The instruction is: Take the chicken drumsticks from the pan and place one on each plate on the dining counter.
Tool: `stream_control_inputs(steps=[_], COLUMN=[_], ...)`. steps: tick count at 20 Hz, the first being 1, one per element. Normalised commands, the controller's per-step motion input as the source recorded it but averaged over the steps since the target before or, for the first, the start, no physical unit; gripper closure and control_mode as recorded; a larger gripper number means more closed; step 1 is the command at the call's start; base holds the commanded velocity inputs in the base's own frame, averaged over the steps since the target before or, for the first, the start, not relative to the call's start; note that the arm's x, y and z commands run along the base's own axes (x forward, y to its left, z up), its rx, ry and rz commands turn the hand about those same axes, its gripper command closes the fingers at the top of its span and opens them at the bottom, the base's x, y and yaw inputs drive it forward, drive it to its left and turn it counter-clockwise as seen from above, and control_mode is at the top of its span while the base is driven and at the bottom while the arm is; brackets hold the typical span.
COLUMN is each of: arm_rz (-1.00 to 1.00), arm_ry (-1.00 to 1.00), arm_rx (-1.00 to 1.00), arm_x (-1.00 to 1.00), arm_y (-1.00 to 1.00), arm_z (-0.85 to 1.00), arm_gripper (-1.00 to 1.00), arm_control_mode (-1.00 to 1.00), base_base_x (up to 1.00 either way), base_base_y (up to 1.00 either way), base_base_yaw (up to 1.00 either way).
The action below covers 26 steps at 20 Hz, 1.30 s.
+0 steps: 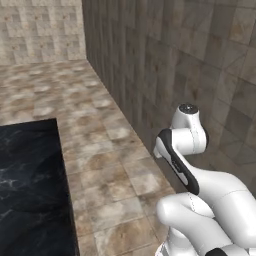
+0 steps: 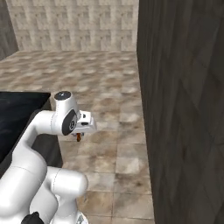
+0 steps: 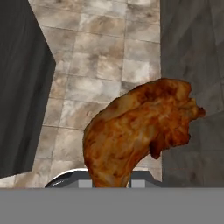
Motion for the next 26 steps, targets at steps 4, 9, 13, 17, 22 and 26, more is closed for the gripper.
stream_control_inputs(steps=[4, 9, 13, 17, 22, 26], arm_rz=[0.0, 0.0, 0.0, 0.0, 0.0, 0.0], arm_ry=[0.0, 0.0, 0.0, 0.0, 0.0, 0.0], arm_rx=[0.0, 0.0, 0.0, 0.0, 0.0, 0.0], arm_x=[0.0, 0.0, 0.0, 0.0, 0.0, 0.0], arm_y=[0.0, 0.0, 0.0, 0.0, 0.0, 0.0], arm_z=[0.0, 0.0, 0.0, 0.0, 0.0, 0.0], arm_gripper=[1.0, 1.0, 1.0, 1.0, 1.0, 1.0], arm_control_mode=[1.0, 1.0, 1.0, 1.0, 1.0, 1.0], base_base_x=[0.88, 0.9, 0.91, 0.91, 0.91, 0.91], base_base_y=[-0.33, -0.29, -0.28, -0.28, -0.28, -0.28], base_base_yaw=[0.29, 0.33, 0.33, 0.32, 0.32, 0.31])
